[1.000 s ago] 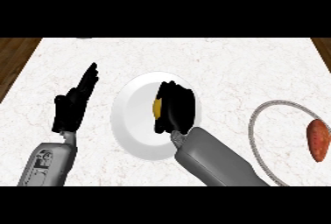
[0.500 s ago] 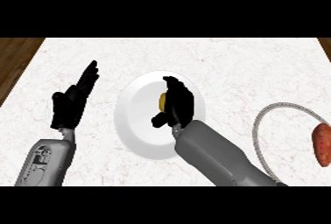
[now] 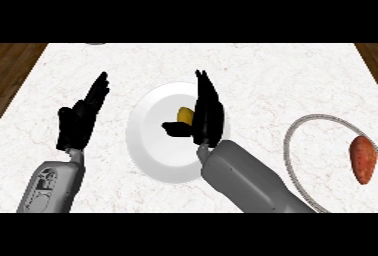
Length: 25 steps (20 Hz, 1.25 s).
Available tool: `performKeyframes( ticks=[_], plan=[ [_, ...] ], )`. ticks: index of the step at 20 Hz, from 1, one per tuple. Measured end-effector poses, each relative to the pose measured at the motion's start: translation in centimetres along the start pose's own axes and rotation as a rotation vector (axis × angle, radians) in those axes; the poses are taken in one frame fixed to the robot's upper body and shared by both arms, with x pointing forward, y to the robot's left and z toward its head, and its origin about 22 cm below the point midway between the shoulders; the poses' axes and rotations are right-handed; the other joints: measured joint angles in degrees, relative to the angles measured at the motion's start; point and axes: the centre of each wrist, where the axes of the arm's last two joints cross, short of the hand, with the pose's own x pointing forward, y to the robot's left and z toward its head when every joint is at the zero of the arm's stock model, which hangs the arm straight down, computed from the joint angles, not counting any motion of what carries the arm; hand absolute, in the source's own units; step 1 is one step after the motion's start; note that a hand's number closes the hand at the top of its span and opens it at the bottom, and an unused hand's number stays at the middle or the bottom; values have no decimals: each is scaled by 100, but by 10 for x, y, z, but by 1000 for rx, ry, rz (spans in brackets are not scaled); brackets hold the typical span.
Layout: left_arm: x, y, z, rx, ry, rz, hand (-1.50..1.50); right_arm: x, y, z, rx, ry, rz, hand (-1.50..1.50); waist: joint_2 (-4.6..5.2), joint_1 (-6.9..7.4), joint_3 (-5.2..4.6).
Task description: Pick the lemon from the placemat and place it in the plate
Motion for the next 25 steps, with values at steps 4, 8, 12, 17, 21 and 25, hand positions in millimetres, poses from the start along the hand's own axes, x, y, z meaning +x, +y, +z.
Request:
performKeyframes(
  ticks=[4,8,12,17,21,25],
  plan=[
    [-4,5,5,21,14,0,0,-11,-15,0,-92,28,-94,-150,-45,-168,-2],
    [-7,13,9,42,25,-1,0,-31,-46,8,-162,49,-159,-150,-74,-285,-4],
    [-6,9,12,37,28,2,0,-57,-82,30,-202,68,-194,-150,-73,-303,-5],
    [-6,12,9,40,21,-2,0,-83,-122,56,-216,72,-217,-150,-53,-270,-4],
    [-2,8,7,37,23,-1,0,-102,-159,68,-214,79,-211,-150,-47,-253,-3],
    [-4,6,8,39,19,-4,0,-123,-176,76,-212,86,-221,-150,-42,-238,-2]
  ],
)
